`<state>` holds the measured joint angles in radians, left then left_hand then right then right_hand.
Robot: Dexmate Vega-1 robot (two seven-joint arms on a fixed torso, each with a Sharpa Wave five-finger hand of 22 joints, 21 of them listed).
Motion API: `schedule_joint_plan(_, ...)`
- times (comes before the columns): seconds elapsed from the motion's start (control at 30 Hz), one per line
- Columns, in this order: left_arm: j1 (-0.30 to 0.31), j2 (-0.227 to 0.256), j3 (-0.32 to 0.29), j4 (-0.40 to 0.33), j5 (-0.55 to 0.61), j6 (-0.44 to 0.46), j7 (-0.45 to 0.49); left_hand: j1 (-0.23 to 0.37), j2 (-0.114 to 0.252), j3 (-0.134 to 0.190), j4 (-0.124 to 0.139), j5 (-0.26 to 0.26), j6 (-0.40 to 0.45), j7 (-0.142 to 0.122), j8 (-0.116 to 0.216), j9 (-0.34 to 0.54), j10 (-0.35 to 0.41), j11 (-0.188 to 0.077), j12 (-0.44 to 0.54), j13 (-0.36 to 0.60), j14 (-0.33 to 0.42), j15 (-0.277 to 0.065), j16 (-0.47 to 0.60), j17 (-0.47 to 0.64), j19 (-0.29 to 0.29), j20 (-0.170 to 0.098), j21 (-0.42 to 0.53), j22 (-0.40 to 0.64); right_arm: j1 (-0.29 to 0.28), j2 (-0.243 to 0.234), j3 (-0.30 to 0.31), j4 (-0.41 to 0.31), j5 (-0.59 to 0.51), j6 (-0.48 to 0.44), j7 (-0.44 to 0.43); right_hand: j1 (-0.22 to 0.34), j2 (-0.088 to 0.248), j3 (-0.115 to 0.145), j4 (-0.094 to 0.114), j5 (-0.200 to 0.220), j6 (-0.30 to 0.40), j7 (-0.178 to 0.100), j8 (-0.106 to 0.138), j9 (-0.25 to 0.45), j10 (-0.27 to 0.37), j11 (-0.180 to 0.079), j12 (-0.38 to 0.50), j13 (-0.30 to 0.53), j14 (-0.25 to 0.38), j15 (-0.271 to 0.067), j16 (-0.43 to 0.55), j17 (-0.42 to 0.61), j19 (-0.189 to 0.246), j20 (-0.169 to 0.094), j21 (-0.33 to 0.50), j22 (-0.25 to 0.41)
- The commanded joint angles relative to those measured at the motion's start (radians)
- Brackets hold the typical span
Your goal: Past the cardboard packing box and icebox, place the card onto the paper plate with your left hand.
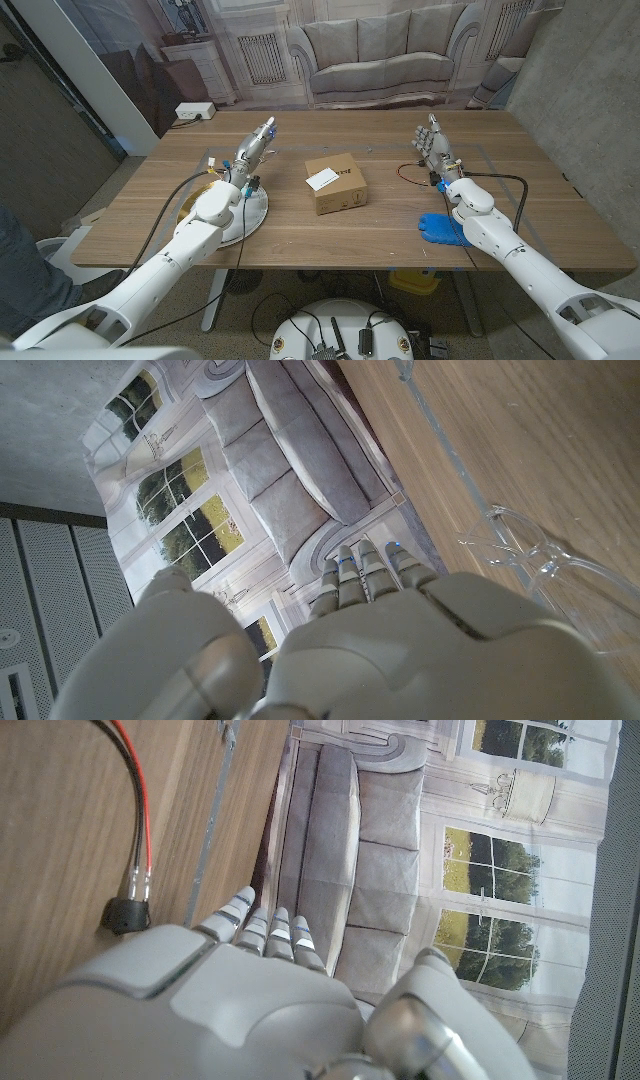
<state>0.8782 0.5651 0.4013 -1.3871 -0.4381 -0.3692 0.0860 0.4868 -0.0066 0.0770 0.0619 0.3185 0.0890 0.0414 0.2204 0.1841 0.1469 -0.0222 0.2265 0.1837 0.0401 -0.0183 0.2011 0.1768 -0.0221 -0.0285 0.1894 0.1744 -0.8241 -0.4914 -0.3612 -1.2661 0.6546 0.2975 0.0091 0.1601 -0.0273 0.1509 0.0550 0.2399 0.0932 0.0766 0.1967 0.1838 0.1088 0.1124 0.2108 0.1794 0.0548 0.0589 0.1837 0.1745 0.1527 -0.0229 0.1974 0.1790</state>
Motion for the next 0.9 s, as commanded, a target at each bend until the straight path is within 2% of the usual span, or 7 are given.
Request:
schedule_joint_plan(0.03, 0.019, 0.022, 0.004, -0.017, 0.036, -0.003, 0.012, 0.016, 0.003, 0.001, -0.010, -0.001, 0.010, -0.005, 0.007, 0.001, 0.014, 0.001, 0.005, 0.003, 0.015, -0.003, 0.004, 0.002, 0.007, -0.054, 0.008, 0.002, -0.021, -0.010, 0.004, -0.035, -0.005, -0.014, -0.029, 0.004, 0.002, 0.002, -0.008, 0.002, 0.010, 0.006, 0.004, 0.002, 0.010, 0.001, 0.005, 0.004, 0.010, 0.000, 0.008, 0.006, 0.010, -0.002, 0.009, 0.003)
schedule_joint_plan(0.27, 0.009, 0.033, 0.014, -0.001, 0.053, -0.024, -0.018, 0.032, 0.006, 0.004, -0.018, -0.002, 0.027, -0.005, 0.009, 0.002, 0.029, -0.003, 0.007, 0.003, 0.027, -0.007, 0.003, 0.002, 0.008, -0.053, 0.008, 0.002, -0.038, -0.017, 0.009, -0.064, -0.005, -0.024, -0.049, 0.004, 0.004, 0.002, -0.008, 0.001, 0.012, 0.008, 0.004, 0.002, 0.012, 0.001, 0.005, 0.004, 0.011, 0.000, 0.008, 0.006, 0.011, -0.001, 0.008, 0.003)
schedule_joint_plan(0.73, 0.069, 0.074, -0.011, -0.068, 0.110, -0.039, 0.041, 0.054, 0.010, 0.008, -0.029, -0.003, 0.053, -0.012, 0.012, 0.002, 0.051, -0.011, 0.009, 0.004, 0.053, -0.015, 0.005, 0.002, 0.014, -0.054, 0.009, 0.002, -0.052, -0.034, 0.012, -0.105, -0.014, -0.044, -0.073, 0.006, 0.006, 0.001, -0.010, 0.000, 0.014, 0.007, 0.003, 0.002, 0.016, 0.001, 0.006, 0.005, 0.014, -0.001, 0.008, 0.006, 0.012, -0.001, 0.008, 0.003)
schedule_joint_plan(0.9, 0.097, 0.087, -0.020, -0.098, 0.152, -0.027, 0.090, 0.063, 0.011, 0.010, -0.033, -0.003, 0.061, -0.013, 0.013, 0.002, 0.059, -0.014, 0.010, 0.004, 0.061, -0.017, 0.006, 0.002, 0.017, -0.053, 0.010, 0.002, -0.050, -0.035, 0.012, -0.110, -0.015, -0.051, -0.077, 0.006, 0.007, 0.001, -0.010, -0.001, 0.014, 0.006, 0.003, 0.002, 0.017, 0.002, 0.006, 0.005, 0.015, -0.002, 0.008, 0.006, 0.013, 0.000, 0.008, 0.003)
